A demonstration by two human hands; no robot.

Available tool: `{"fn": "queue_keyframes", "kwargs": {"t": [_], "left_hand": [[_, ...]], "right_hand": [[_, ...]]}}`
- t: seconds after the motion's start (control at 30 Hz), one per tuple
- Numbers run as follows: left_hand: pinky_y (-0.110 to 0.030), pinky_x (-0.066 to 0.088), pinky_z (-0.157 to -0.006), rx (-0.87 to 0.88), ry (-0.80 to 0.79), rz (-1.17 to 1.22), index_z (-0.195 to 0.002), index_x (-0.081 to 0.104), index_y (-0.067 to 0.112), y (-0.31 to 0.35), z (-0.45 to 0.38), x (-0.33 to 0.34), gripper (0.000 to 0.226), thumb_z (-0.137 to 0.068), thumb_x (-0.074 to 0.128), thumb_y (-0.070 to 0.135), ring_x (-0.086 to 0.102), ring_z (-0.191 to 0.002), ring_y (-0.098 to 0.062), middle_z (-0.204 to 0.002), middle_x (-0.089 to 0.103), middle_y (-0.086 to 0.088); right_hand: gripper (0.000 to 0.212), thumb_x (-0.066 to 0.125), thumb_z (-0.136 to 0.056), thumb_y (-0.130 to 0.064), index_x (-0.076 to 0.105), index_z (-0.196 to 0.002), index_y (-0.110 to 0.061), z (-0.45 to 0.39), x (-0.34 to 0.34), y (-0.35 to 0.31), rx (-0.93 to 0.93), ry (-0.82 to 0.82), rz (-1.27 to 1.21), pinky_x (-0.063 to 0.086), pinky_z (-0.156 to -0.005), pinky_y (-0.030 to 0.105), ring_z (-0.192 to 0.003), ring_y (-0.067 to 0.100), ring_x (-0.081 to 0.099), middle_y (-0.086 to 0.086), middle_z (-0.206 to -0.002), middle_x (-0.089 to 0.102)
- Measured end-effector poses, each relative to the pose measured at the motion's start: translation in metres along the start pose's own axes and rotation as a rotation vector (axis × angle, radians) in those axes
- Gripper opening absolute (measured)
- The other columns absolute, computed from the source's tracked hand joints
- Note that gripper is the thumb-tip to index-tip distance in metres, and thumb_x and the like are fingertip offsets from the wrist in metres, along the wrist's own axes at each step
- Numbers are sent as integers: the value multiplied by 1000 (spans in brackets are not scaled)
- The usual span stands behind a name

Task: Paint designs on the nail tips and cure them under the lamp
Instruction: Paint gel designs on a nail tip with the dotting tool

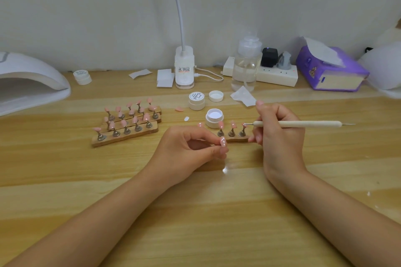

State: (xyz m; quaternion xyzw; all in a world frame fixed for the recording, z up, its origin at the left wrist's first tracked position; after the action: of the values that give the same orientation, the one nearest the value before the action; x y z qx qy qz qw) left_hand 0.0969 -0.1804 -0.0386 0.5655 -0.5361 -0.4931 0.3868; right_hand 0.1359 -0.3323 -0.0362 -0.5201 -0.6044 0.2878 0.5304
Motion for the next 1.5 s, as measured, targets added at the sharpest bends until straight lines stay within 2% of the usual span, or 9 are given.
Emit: {"fn": "queue_keyframes", "kwargs": {"t": [0.2, 0.33, 0.5, 0.67, 0.77, 0.97, 1.17, 1.37, 1.5], "left_hand": [[-15, 51, -58, 122, 80, 2, -69, 74, 23, 14, 0, -7, 8, -61, 73, 25, 69, -66, -11, -70, 72, 2], [-16, 53, -65, 233, 173, -37, -72, 72, 25, 25, -4, -16, 8, -64, 73, 24, 69, -71, -8, -74, 72, 9], [-26, 47, -89, 278, 266, -232, -72, 67, 27, 25, -14, -23, 11, -70, 73, 18, 64, -87, -8, -80, 68, 9], [-11, 46, -75, 223, 238, -338, -71, 62, 30, 11, -21, -19, 28, -72, 73, 5, 59, -76, 8, -71, 64, 26], [-15, 49, -71, 197, 241, -338, -73, 59, 27, 6, -23, -20, 27, -72, 73, 4, 59, -73, 8, -68, 63, 21], [-8, 43, -73, 141, 215, -321, -81, 54, 26, 2, -24, -17, 29, -67, 77, 16, 60, -74, 7, -73, 66, 13], [0, 36, -72, 88, 167, -294, -90, 53, 26, -2, -25, -15, 34, -71, 75, 10, 58, -75, 10, -73, 67, 14], [-1, 34, -75, 59, 102, -334, -93, 52, 24, -4, -26, -13, 35, -73, 73, 5, 58, -75, -2, -76, 68, 12], [0, 34, -71, 47, 91, -338, -92, 51, 24, -5, -26, -12, 36, -73, 73, 3, 58, -82, -17, -78, 69, 9]], "right_hand": [[41, 59, -87, -15, 38, -52, -17, -1, -3, 2, 72, 56, -31, 35, -37, 16, -32, 2, 33, -11, -37, 36], [40, 61, -86, -16, 38, -53, -17, -1, -6, 4, 102, 95, -45, 36, -37, 16, -33, 2, 33, -10, -38, 38], [41, 61, -86, -17, 39, -52, -18, -1, -6, 5, 106, 90, -43, 35, -37, 15, -32, 2, 34, -9, -37, 38], [47, 61, -86, -18, 41, -45, -24, -3, -5, 7, 110, 72, -38, 35, -37, 15, -31, 2, 34, -10, -36, 37], [45, 61, -86, -18, 41, -46, -23, -3, -5, 7, 112, 58, -28, 36, -37, 16, -32, 2, 34, -10, -36, 37], [46, 61, -86, -18, 40, -45, -22, -3, -3, 7, 104, 42, -11, 37, -38, 16, -31, 3, 35, -9, -35, 37], [50, 61, -87, -17, 42, -40, -23, -4, -2, 7, 104, 31, 14, 37, -39, 17, -32, 3, 34, -11, -36, 37], [42, 59, -87, -15, 39, -51, -15, -3, -2, 6, 100, 31, 34, 37, -38, 16, -33, 3, 34, -10, -35, 35], [40, 57, -88, -13, 39, -53, -13, -3, -1, 5, 106, 23, 40, 37, -37, 16, -32, 3, 34, -9, -34, 35]]}}
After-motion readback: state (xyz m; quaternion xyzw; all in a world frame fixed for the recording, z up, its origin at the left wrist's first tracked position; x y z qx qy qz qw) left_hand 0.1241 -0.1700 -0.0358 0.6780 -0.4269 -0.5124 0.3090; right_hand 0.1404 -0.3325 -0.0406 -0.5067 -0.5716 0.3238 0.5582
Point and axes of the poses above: each hand's wrist, its own z-axis away from the middle knuckle, its own x-axis out of the palm, y = z × x, the point moved 6 cm from there along -z, towards the middle knuckle
